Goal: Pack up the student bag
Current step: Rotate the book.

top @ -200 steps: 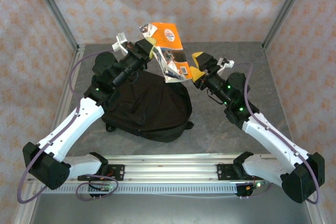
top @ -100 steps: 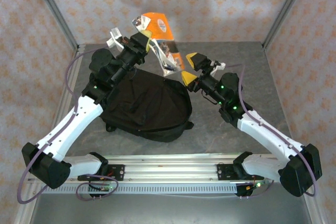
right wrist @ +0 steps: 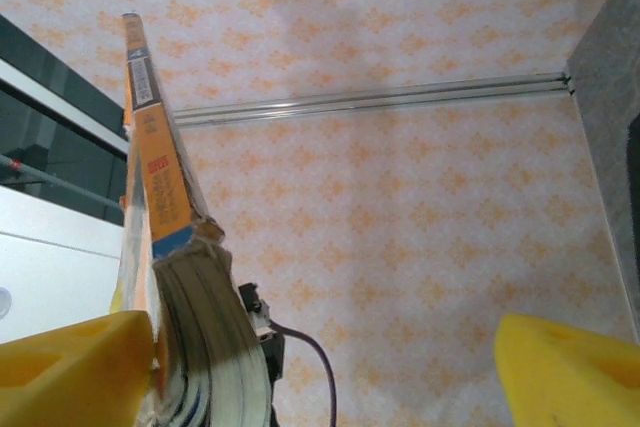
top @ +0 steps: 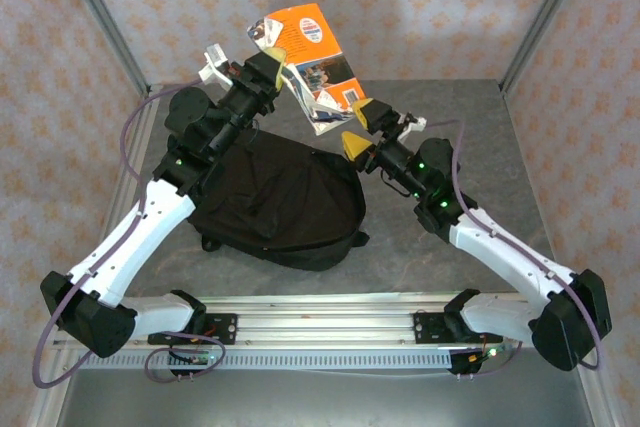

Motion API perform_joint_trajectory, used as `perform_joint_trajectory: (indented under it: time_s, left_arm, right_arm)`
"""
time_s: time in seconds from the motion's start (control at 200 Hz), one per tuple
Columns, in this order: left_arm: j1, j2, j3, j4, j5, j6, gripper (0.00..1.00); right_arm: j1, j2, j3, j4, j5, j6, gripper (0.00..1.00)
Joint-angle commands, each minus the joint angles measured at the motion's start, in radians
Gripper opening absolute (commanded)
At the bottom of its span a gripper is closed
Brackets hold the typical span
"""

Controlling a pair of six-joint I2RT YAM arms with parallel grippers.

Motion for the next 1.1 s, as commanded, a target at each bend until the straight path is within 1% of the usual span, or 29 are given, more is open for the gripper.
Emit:
perform_joint_trajectory:
  time_s: [0.0, 0.125, 0.155, 0.22, 0.275, 0.285, 0.29, 0.33, 0.34, 0.35, 0.36, 0.375, 0.38, 0.405, 0.41, 0.43, 0.455, 0.485, 0.535, 0.585, 0.59, 0.631, 0.711, 0.791, 0.841, 0.876, 0.916, 0.986, 1.096]
  left_arm:
    - [-0.005, -0.021, -0.031, 0.095, -0.021, 0.019, 0.0]
    - [-0.033, -0.03, -0.072, 0.087, -0.037, 0.036, 0.0]
    - [-0.039, -0.03, -0.079, 0.082, -0.04, 0.043, 0.0]
    - [-0.05, -0.036, -0.092, 0.064, -0.047, 0.063, 0.0]
    - [-0.057, -0.048, -0.103, 0.041, -0.056, 0.08, 0.0]
    - [-0.057, -0.05, -0.104, 0.038, -0.058, 0.084, 0.0]
    - [-0.058, -0.051, -0.105, 0.035, -0.058, 0.086, 0.0]
    - [-0.057, -0.063, -0.114, 0.014, -0.067, 0.099, 0.0]
    - [-0.057, -0.066, -0.116, 0.008, -0.068, 0.102, 0.0]
    - [-0.057, -0.069, -0.116, 0.001, -0.069, 0.107, 0.0]
    - [-0.057, -0.071, -0.117, -0.007, -0.07, 0.111, 0.0]
    - [-0.057, -0.075, -0.118, -0.02, -0.072, 0.119, 0.0]
    - [-0.057, -0.076, -0.118, -0.024, -0.072, 0.121, 0.0]
    - [-0.058, -0.082, -0.113, -0.055, -0.072, 0.136, 0.0]
    - [-0.058, -0.083, -0.111, -0.062, -0.071, 0.14, 0.0]
    - [-0.057, -0.084, -0.104, -0.094, -0.066, 0.157, 0.0]
    - [-0.057, -0.085, -0.093, -0.153, -0.057, 0.181, 0.05]
    - [-0.059, -0.081, -0.072, -0.218, -0.042, 0.218, 0.14]
    - [-0.06, -0.068, -0.033, -0.339, -0.013, 0.286, 0.38]
    - [-0.068, -0.048, 0.01, -0.459, 0.015, 0.371, 0.59]
    - [-0.07, -0.046, 0.015, -0.473, 0.017, 0.382, 0.61]
    - [-0.094, -0.023, 0.058, -0.598, 0.009, 0.466, 0.7]
    - [-0.166, 0.054, 0.159, -0.844, -0.05, 0.656, 0.79]
    - [-0.243, 0.161, 0.254, -1.052, -0.117, 0.783, 0.82]
    - [-0.275, 0.226, 0.301, -1.162, -0.162, 0.835, 0.83]
    - [-0.293, 0.263, 0.324, -1.228, -0.201, 0.864, 0.9]
    - [-0.305, 0.302, 0.343, -1.304, -0.274, 0.886, 0.99]
    - [-0.307, 0.355, 0.358, -1.401, -0.386, 0.903, 1.0]
    - [-0.307, 0.407, 0.324, -1.443, -0.516, 0.942, 1.0]
  right_arm:
    - [0.027, 0.02, 0.076, 0.107, 0.006, 0.014, 0.82]
    - [0.056, 0.069, 0.149, 0.135, 0.016, 0.015, 0.74]
    - [0.06, 0.08, 0.164, 0.136, 0.02, 0.011, 0.7]
    - [0.064, 0.087, 0.184, 0.128, 0.028, 0.007, 0.59]
    - [0.064, 0.075, 0.188, 0.087, 0.045, -0.014, 0.45]
    - [0.064, 0.067, 0.187, 0.068, 0.053, -0.02, 0.41]
    - [0.064, 0.067, 0.187, 0.068, 0.053, -0.02, 0.41]
    - [0.064, 0.054, 0.18, 0.005, 0.082, -0.058, 0.29]
    - [0.064, 0.03, 0.178, -0.015, 0.09, -0.068, 0.27]
    - [0.065, 0.013, 0.175, -0.05, 0.104, -0.084, 0.22]
    - [0.064, 0.008, 0.175, -0.063, 0.108, -0.09, 0.21]
    - [0.064, -0.011, 0.173, -0.114, 0.127, -0.114, 0.15]
    - [0.064, -0.011, 0.173, -0.114, 0.127, -0.114, 0.15]
    - [0.065, -0.041, 0.17, -0.191, 0.155, -0.158, 0.07]
    - [0.065, -0.041, 0.17, -0.191, 0.155, -0.158, 0.07]
    - [0.064, -0.065, 0.172, -0.266, 0.179, -0.193, 0.0]
    - [0.064, -0.086, 0.178, -0.357, 0.201, -0.226, 0.0]
    - [0.065, -0.103, 0.19, -0.444, 0.221, -0.26, 0.0]
    - [0.063, -0.13, 0.211, -0.581, 0.243, -0.36, 0.0]
    - [0.063, -0.15, 0.256, -0.783, 0.286, -0.453, 0.0]
    - [0.063, -0.15, 0.256, -0.783, 0.286, -0.453, 0.0]
    - [0.061, -0.156, 0.299, -0.955, 0.333, -0.526, 0.0]
    - [0.06, -0.157, 0.382, -1.262, 0.489, -0.63, 0.0]
    - [0.056, -0.173, 0.413, -1.415, 0.605, -0.724, 0.0]
    - [0.052, -0.196, 0.41, -1.454, 0.64, -0.766, 0.0]
    - [0.05, -0.215, 0.4, -1.466, 0.647, -0.783, 0.0]
    - [0.048, -0.234, 0.387, -1.474, 0.646, -0.798, 0.0]
    - [0.044, -0.266, 0.357, -1.482, 0.638, -0.793, 0.0]
    - [0.043, -0.3, 0.288, -1.459, 0.592, -0.763, 0.0]
